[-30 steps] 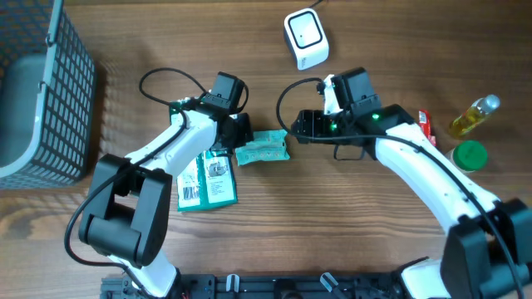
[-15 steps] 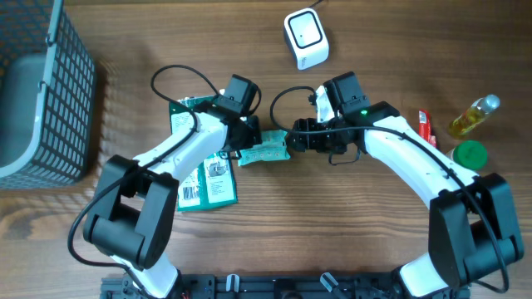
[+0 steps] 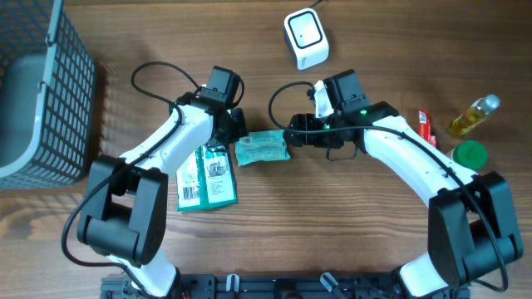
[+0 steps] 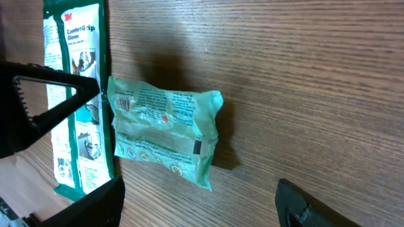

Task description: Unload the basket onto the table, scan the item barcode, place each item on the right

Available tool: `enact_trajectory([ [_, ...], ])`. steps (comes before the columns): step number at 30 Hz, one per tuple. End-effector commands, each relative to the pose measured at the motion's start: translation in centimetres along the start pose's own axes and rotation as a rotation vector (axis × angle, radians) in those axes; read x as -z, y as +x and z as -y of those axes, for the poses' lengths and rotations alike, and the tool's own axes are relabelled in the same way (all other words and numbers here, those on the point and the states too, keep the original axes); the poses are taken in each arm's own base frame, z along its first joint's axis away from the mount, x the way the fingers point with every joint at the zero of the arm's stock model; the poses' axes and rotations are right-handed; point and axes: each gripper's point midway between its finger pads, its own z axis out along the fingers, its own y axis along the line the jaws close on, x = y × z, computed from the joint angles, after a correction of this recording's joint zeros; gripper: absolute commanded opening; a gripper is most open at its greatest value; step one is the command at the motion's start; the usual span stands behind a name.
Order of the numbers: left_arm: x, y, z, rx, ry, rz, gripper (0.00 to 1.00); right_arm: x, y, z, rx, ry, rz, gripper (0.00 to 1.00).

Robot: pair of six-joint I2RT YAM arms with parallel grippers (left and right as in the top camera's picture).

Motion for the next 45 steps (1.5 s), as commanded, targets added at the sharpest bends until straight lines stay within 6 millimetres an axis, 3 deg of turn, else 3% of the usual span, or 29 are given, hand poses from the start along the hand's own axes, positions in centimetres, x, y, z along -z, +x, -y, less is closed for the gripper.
enact_trajectory([
  [1, -0.8, 0.8, -0.4, 0.002, -0.029, -0.018, 0.04, -0.9, 0.3, 0.4, 0.004, -0.006, -0.025, 0.77],
  [6, -1.7, 1.5, -0.9, 0.000, -0.030, -0.020, 0.04, -2.0, 0.8, 1.1, -0.012, 0.006, -0.056, 0.77],
  [13, -2.2, 1.1, 0.2, -0.021, 0.004, 0.022, 0.04, -2.9, 1.1, 1.7, -0.021, 0.012, -0.074, 0.77],
  [24, -4.2, 2.6, 1.2, -0.063, -0.008, -0.016, 0.04, -3.0, 1.6, 1.1, -0.030, -0.026, -0.098, 0.75],
  [34, -4.2, 2.4, 1.3, -0.063, -0.003, -0.009, 0.04, -3.5, 1.6, 0.4, -0.047, -0.085, -0.096, 0.69],
  [39, -4.2, 2.4, 1.3, -0.064, -0.003, -0.009, 0.04, -4.6, 2.5, -0.1, -0.107, -0.164, -0.114, 0.65],
  [45, -4.2, 2.4, 1.3, -0.063, -0.002, -0.008, 0.04, -5.6, 4.0, 0.9, -0.210, -0.164, -0.126, 0.60],
])
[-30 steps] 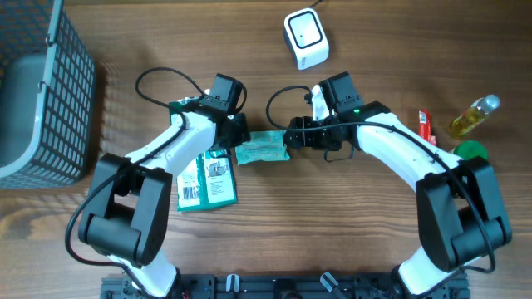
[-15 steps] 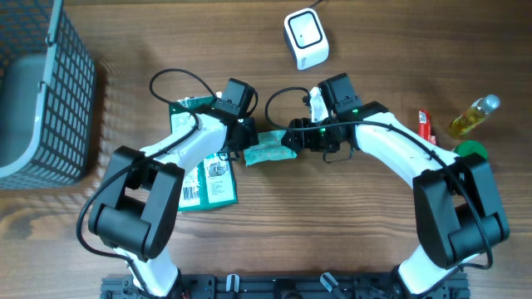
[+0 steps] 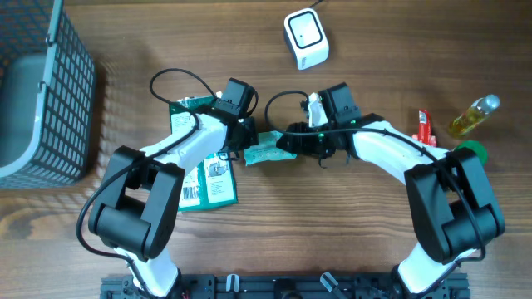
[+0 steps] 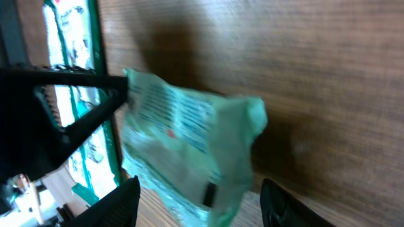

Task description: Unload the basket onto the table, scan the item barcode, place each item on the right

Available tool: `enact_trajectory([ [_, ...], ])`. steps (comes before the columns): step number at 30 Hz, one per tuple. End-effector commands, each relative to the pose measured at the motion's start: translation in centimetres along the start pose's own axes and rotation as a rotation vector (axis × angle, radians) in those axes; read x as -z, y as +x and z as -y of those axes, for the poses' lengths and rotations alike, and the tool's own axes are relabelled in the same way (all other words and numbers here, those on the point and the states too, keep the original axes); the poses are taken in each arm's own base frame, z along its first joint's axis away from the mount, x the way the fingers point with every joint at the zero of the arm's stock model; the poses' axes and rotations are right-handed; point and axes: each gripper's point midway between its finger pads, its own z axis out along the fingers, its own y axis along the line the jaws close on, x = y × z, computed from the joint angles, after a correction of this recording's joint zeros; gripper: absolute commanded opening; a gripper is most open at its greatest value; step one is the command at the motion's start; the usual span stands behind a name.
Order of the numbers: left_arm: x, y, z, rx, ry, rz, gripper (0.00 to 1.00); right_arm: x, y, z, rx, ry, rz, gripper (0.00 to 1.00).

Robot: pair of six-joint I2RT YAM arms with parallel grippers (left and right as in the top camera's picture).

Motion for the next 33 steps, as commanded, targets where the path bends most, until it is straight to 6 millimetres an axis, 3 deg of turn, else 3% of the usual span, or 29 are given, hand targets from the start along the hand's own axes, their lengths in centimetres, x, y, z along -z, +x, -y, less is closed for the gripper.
enact_trajectory([
  [1, -1.1, 0.9, -0.5, 0.005, -0.024, -0.029, 0.04, -0.8, 1.6, 0.9, -0.106, -0.011, -0.047, 0.59],
  [5, -1.1, 0.8, -0.4, 0.005, -0.022, -0.026, 0.04, -0.9, 1.5, 0.9, -0.101, -0.018, -0.040, 0.53],
  [11, -1.1, 0.8, -0.4, 0.005, -0.021, -0.024, 0.04, -0.7, 0.3, -1.9, -0.045, -0.160, -0.017, 0.51],
  [17, -1.1, 0.8, -0.4, 0.005, -0.021, -0.024, 0.04, -0.6, 0.0, -2.1, -0.074, -0.168, -0.006, 0.47],
  [28, -1.1, 0.8, -0.4, 0.005, -0.021, -0.024, 0.04, -0.6, 0.0, -2.1, -0.068, -0.165, -0.007, 0.05],
  [33, -1.1, 0.6, -0.3, 0.004, -0.015, -0.015, 0.04, -0.7, -0.1, -1.6, -0.073, -0.140, 0.002, 0.04],
])
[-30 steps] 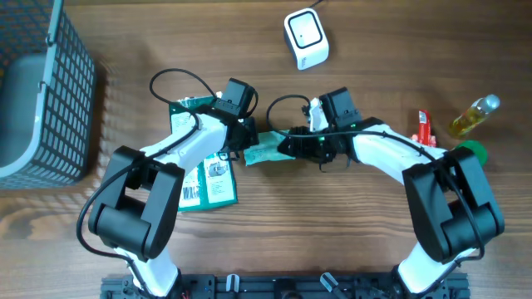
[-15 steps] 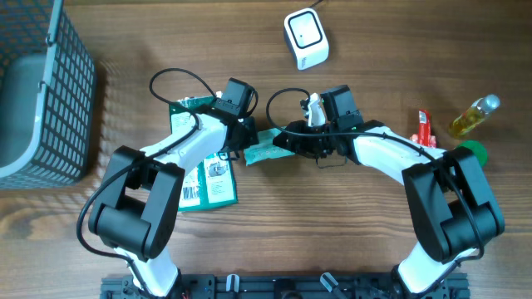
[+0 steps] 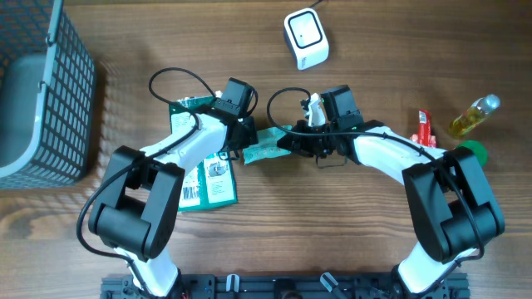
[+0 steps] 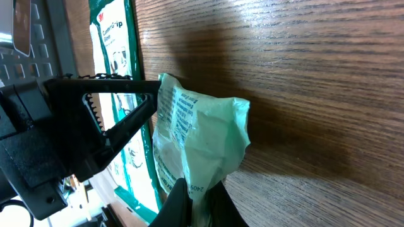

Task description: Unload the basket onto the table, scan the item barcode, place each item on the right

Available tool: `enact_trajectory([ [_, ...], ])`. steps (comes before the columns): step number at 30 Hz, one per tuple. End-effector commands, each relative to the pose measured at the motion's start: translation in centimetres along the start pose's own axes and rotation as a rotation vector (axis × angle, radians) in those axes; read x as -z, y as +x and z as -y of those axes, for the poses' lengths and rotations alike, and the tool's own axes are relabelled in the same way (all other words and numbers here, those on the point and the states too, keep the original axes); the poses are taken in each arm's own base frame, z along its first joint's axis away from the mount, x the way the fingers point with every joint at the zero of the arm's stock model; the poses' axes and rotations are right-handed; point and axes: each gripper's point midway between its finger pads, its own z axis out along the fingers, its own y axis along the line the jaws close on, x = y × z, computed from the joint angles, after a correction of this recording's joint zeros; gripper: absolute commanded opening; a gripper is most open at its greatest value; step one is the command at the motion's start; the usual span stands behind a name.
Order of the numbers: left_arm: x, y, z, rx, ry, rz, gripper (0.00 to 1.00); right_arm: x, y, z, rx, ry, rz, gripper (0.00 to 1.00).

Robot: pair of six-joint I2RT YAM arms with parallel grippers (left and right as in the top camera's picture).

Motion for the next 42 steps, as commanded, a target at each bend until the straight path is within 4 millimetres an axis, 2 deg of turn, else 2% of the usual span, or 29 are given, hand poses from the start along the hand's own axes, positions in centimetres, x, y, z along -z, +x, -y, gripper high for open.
enact_trajectory([
  [1, -1.1, 0.9, -0.1, 0.004, -0.003, -0.030, 0.04, -0.4, 0.4, 0.5, -0.009, 0.000, -0.021, 0.04],
  [13, -1.1, 0.1, -0.4, 0.006, -0.021, 0.007, 0.04, -0.4, 0.6, 0.5, -0.018, 0.002, -0.025, 0.04],
  [17, -0.1, -1.7, -0.7, 0.026, -0.024, 0.054, 0.04, -0.4, 0.9, 0.8, -0.030, 0.012, -0.037, 0.04],
  [20, 2.1, -4.6, -0.7, 0.062, 0.008, 0.128, 0.04, -0.4, 0.8, 0.8, -0.028, 0.015, -0.034, 0.04],
  [24, 6.5, -9.1, -1.6, 0.126, 0.053, 0.259, 0.04, -0.4, 0.7, 1.0, -0.020, 0.027, -0.026, 0.04],
  [26, 8.8, -11.0, -2.5, 0.161, 0.069, 0.322, 0.09, -0.4, 0.7, 1.0, 0.004, 0.026, -0.027, 0.04],
  [30, 12.5, -13.3, -5.5, 0.236, 0.072, 0.415, 0.14, -0.4, 0.8, 1.1, 0.032, 0.028, -0.029, 0.04],
  [31, 12.8, -13.5, -6.1, 0.248, 0.069, 0.423, 0.20, -0.4, 0.7, 1.1, 0.033, 0.027, -0.029, 0.04],
  [32, 12.9, -13.7, -6.6, 0.259, 0.064, 0.428, 0.29, -0.4, 0.8, 1.1, 0.040, 0.027, -0.029, 0.04],
  [33, 12.9, -13.7, -7.0, 0.267, 0.060, 0.428, 0.57, -0.4, 0.8, 1.1, 0.050, 0.027, -0.029, 0.04],
  [34, 12.9, -13.6, -7.4, 0.273, 0.054, 0.422, 0.81, -0.4, 0.8, 1.1, 0.050, 0.027, -0.029, 0.04],
  [35, 12.7, -13.4, -7.6, 0.277, 0.046, 0.410, 1.00, -0.4, 0.8, 1.1, 0.050, 0.027, -0.029, 0.04],
  [42, 12.5, -12.7, -7.9, 0.281, 0.032, 0.383, 1.00, -0.4, 0.7, 1.1, 0.066, 0.027, -0.029, 0.04],
])
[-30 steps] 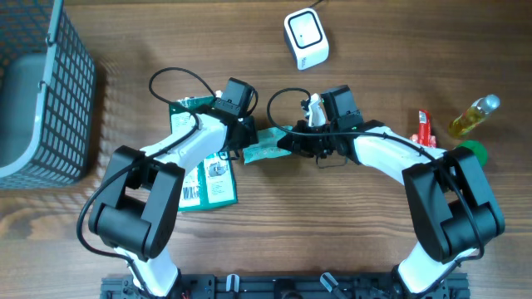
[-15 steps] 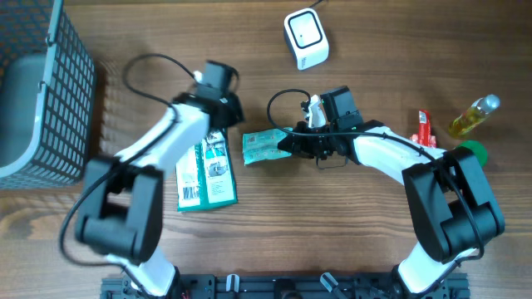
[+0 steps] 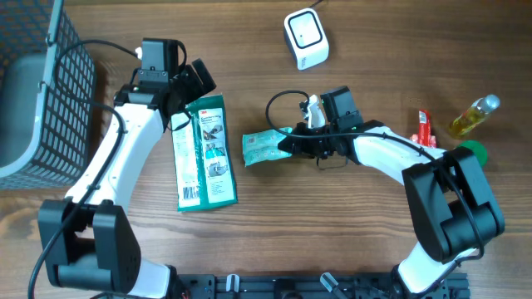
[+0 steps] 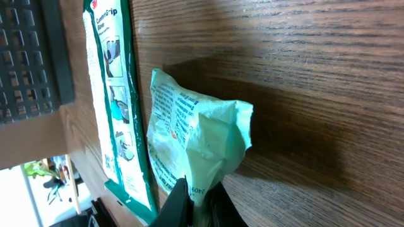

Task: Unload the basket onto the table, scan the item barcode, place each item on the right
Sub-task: 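Release the left gripper and lift it away toward the basket, then lift the pale green pouch with the right gripper up to the white scanner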

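Observation:
The item is a light green packet (image 3: 262, 147) with printed text, lying left of the table's middle. My right gripper (image 3: 286, 144) is shut on its right edge. In the right wrist view the packet (image 4: 196, 142) rises from the wood and the two dark fingers (image 4: 180, 205) pinch its crimped end at the bottom of the frame, where the right gripper (image 4: 201, 197) sits. The white barcode scanner (image 3: 305, 37) stands at the far middle. My left gripper (image 3: 189, 90) is up at the far left, open, apart from the packet.
A flat green-and-white glove package (image 3: 204, 149) lies just left of the packet, also seen in the wrist view (image 4: 113, 94). A grey wire basket (image 3: 41, 83) fills the far left. A red tube (image 3: 425, 126), an oil bottle (image 3: 474, 115) and a green cap (image 3: 470, 154) sit at the right.
My left arm has pulled back from the packet's left end to the far left, above the glove package. The right gripper still pinches the packet, which has hardly shifted.
First the packet lay flat between both grippers, the right one open beside it. Then both grippers had closed in on it and it was tilted up. Then the right gripper was shut on its edge with the left finger braced against it. Now the left arm is away.

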Available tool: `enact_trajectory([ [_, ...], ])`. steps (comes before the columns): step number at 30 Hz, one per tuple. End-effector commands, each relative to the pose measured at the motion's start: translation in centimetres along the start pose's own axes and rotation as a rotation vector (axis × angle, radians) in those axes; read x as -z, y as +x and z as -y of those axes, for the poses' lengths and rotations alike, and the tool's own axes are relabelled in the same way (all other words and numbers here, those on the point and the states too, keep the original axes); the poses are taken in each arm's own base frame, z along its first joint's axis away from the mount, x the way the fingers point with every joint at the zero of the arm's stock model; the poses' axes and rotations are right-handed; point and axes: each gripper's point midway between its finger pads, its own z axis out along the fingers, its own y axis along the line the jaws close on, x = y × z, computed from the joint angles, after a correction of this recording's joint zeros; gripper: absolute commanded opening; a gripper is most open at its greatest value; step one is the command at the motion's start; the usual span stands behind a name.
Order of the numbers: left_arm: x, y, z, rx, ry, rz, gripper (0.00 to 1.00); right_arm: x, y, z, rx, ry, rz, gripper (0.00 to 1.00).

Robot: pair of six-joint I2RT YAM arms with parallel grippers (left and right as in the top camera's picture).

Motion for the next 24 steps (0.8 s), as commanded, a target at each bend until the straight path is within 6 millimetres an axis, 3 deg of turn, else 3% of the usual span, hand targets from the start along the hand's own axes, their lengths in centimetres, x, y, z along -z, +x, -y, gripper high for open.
enact_trajectory([
  [1, 0.13, -0.36, 0.06, 0.000, -0.001, 0.011, 1.00, -0.44, 0.33, 0.66, 0.030, 0.011, -0.013, 0.04],
  [24, 0.13, -0.32, 0.04, 0.000, -0.002, 0.009, 1.00, 0.17, -0.41, 0.26, 0.191, 0.028, 0.023, 0.04],
])
